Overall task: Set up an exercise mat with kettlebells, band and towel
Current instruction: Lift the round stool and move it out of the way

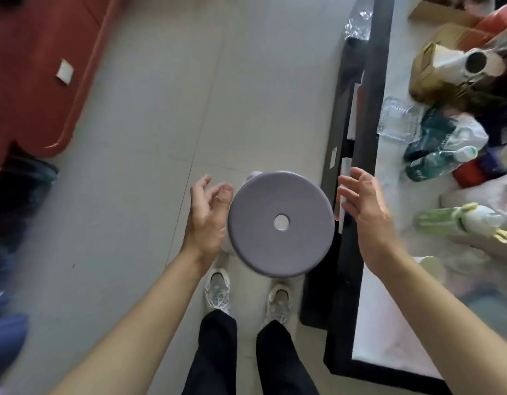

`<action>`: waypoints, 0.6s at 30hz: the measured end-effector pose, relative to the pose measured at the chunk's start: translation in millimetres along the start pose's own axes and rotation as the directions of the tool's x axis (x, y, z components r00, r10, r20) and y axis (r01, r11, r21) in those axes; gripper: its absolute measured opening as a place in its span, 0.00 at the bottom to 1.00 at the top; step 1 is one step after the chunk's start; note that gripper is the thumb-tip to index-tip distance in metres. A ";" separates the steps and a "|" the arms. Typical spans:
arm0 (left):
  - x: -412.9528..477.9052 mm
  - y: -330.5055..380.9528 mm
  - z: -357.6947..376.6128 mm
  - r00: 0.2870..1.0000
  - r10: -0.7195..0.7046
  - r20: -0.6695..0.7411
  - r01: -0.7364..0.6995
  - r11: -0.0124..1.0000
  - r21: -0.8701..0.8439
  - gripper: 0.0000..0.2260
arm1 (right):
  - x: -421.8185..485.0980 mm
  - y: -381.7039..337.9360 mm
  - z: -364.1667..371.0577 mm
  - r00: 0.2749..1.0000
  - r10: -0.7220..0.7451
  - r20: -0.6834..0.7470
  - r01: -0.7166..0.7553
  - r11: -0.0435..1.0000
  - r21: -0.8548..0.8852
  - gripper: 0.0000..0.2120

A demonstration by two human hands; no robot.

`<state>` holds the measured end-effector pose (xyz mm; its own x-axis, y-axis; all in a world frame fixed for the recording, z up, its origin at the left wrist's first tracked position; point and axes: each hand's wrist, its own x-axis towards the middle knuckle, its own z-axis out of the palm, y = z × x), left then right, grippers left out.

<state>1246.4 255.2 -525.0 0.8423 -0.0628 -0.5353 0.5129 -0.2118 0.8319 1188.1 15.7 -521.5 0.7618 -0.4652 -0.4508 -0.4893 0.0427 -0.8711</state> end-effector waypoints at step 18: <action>54.1 -137.6 73.5 0.920 -0.255 -0.299 0.344 0.889 0.302 0.32 | 89.4 135.6 -6.0 0.947 0.291 0.136 -0.190 0.849 -0.492 0.39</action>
<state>1209.2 209.2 -679.2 0.6935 0.2877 -0.6605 0.6960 -0.5043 0.5111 1187.3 -25.4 -678.7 0.6367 -0.3079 -0.7070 -0.7697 -0.3104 -0.5579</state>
